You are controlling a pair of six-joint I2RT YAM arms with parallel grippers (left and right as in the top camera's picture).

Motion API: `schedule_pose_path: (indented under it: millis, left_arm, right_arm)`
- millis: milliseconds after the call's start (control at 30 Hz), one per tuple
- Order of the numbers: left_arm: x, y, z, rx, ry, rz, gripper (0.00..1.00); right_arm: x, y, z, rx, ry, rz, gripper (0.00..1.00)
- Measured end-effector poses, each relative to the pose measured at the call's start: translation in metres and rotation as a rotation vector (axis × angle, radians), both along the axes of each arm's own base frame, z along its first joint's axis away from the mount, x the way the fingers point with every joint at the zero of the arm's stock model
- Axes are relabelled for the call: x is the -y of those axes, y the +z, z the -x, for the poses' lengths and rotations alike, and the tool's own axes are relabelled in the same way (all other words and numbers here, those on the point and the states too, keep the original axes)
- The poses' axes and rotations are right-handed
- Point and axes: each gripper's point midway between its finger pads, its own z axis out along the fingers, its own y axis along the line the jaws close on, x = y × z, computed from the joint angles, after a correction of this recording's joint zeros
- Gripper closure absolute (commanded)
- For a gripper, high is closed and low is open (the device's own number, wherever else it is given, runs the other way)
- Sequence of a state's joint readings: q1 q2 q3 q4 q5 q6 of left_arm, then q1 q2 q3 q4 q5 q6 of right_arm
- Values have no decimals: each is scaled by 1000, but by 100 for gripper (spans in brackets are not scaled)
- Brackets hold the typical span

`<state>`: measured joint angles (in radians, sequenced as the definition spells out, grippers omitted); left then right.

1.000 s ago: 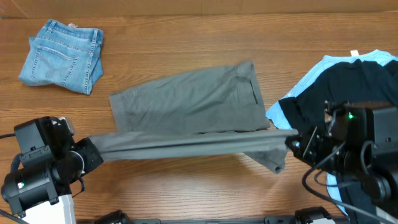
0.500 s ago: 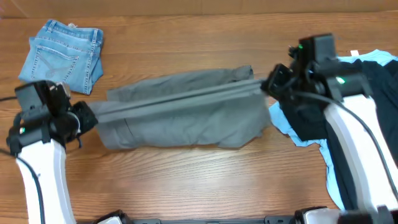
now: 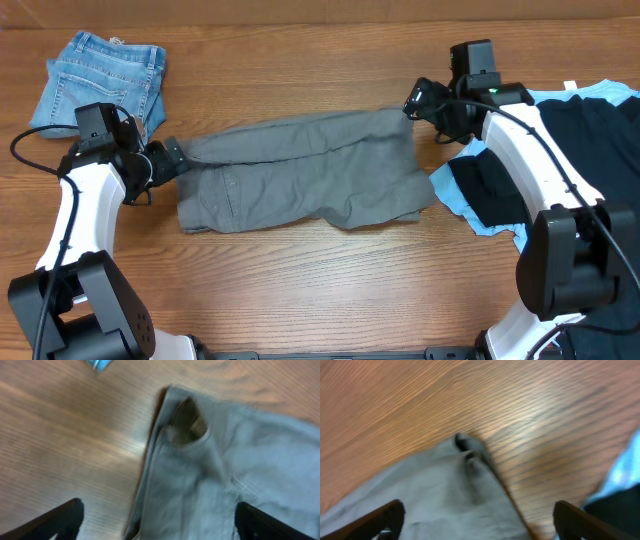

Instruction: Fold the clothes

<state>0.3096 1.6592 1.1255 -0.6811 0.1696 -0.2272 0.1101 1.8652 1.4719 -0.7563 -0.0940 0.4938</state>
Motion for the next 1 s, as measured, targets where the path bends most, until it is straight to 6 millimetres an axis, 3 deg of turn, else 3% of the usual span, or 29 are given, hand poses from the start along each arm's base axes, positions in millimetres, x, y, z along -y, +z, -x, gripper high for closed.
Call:
schedule_pose_path:
  millis: [100, 300, 433, 633, 800, 833, 867, 900, 1000]
  left_arm:
    - [-6, -1, 16, -66, 4, 0, 0]
    - [-11, -2, 42, -158, 10, 16, 0]
    - [-9, -5, 37, -138, -21, 12, 0]
    - [11, -31, 33, -174, -96, 77, 2]
    - [28, -36, 17, -110, -189, 119, 58]
    - [31, -35, 13, -89, -208, 125, 58]
    - [34, -34, 11, -78, -226, 127, 45]
    - [36, -34, 11, -75, -243, 129, 23]
    - [39, -35, 16, -100, -257, 127, 9]
  right_arm:
    - [18, -6, 21, -97, -14, 34, 0]
    - [50, -11, 84, -350, -67, 37, 1]
    - [43, -22, 108, -427, -43, 29, 2]
    - [12, -64, 126, -442, 50, -61, 13]
    - [-7, -76, 119, -365, 149, -142, 34]
    - [-9, -75, 117, -348, 168, -153, 33]
    - [-11, -74, 116, -343, 175, -163, 24]
    - [-13, -74, 116, -343, 178, -174, 18]
    - [-15, -73, 119, -349, 198, -183, 11]
